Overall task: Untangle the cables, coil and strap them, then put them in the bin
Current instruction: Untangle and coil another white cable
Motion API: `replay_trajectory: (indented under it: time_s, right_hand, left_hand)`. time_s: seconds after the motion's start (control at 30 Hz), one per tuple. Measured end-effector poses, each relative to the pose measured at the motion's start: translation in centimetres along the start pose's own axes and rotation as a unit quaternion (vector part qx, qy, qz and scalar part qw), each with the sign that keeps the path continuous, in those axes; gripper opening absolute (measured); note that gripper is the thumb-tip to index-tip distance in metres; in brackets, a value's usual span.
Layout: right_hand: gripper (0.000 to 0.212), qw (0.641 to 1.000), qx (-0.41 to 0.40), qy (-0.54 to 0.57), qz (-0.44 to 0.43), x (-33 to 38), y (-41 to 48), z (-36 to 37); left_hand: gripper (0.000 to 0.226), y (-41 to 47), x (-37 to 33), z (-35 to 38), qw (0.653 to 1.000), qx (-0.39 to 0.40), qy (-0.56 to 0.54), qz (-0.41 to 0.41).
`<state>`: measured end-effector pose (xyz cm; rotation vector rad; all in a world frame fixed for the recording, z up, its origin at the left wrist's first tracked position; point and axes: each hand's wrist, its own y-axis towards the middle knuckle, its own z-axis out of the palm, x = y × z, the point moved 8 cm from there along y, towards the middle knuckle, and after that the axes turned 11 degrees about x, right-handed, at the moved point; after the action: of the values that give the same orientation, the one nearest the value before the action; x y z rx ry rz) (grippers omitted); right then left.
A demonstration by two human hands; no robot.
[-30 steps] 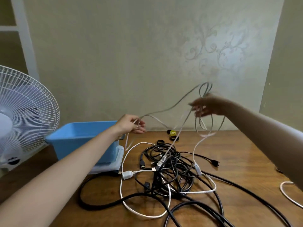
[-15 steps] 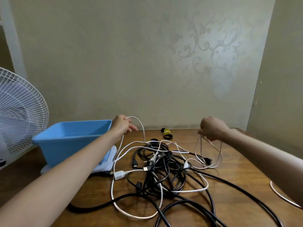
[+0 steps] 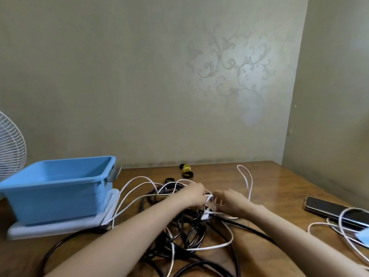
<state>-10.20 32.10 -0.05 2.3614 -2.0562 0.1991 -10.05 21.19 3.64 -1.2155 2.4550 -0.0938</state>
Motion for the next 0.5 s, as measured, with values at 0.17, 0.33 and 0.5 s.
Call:
replay_trajectory:
  time_s: [0.17, 0.33, 0.5]
  right_hand:
    - [0.009, 0.991, -0.099, 0.084, -0.032, -2.6, -0.5, -0.6]
    - [0.012, 0.953, -0.115, 0.275, -0.056, -4.0, -2.1, -2.9]
    - [0.005, 0.880, -0.199, 0.429, -0.047, -6.5, -3.3, -5.9]
  left_hand:
    - [0.032, 2.6, -0.7, 2.2, 0.995, 0.048, 0.068, -0.046]
    - [0.023, 3.4, -0.9, 2.0, 0.999, 0.043, 0.029, -0.009]
    - [0.020, 2.1, 0.0, -4.0, 0.976, -0.147, -0.132, 0.090]
